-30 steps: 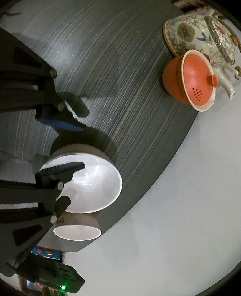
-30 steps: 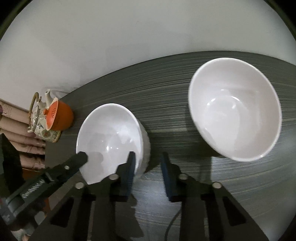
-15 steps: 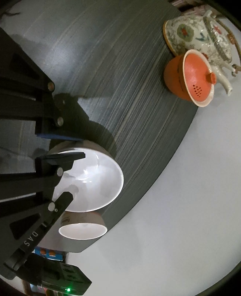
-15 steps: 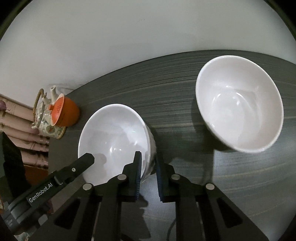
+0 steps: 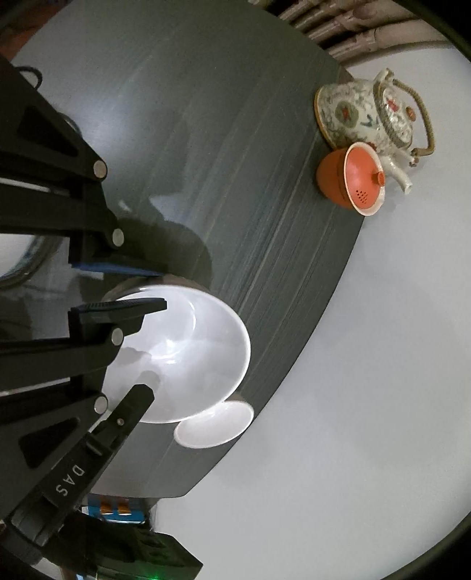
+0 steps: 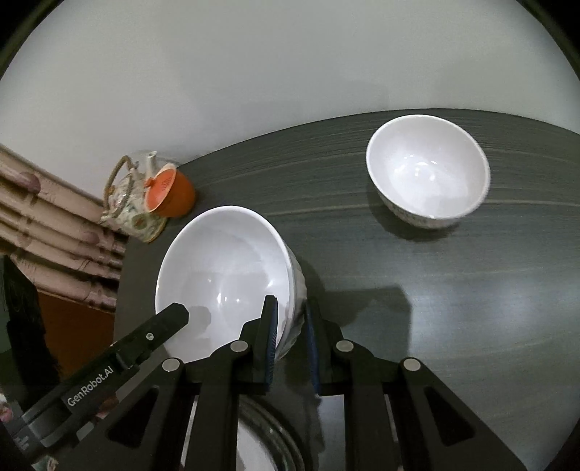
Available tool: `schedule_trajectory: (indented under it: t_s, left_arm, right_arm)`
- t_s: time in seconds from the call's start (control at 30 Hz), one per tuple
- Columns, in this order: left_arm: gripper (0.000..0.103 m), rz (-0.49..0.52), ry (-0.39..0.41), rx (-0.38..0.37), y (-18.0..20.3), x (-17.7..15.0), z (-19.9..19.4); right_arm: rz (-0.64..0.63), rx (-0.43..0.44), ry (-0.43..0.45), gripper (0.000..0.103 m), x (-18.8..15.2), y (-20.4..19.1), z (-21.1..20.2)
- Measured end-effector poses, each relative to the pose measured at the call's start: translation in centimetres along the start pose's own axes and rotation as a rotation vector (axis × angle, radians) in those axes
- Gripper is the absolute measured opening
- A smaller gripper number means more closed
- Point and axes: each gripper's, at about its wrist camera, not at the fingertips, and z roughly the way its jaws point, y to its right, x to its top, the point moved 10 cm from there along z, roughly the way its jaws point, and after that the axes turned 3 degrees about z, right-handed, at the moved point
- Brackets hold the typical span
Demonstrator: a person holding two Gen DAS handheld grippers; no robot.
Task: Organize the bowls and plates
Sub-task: 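Carry the 'Dog' bowl over the pink bowl with both grippers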
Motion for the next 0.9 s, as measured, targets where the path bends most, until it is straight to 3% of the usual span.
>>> schedule_trajectory:
  t_s: [0.3, 0.7, 0.9]
  left_arm:
    - [0.012, 0.050, 0.059, -0.008, 3.2, -4.5, -5.1]
    - [0.012, 0.133, 0.042, -0.046, 8.8, -12.0, -8.7]
    - [0.012, 0.149, -0.007, -0.078, 11.0, -16.0, -8.3]
  right_arm:
    - [0.007, 0.030, 0.038, 0.015, -4.6, 1.4, -4.9]
    - [0.064, 0.026, 0.088, 0.015, -11.0, 7.4, -11.2]
    - [0.078, -0.012, 0.112, 0.015, -13.3, 10.3, -13.3]
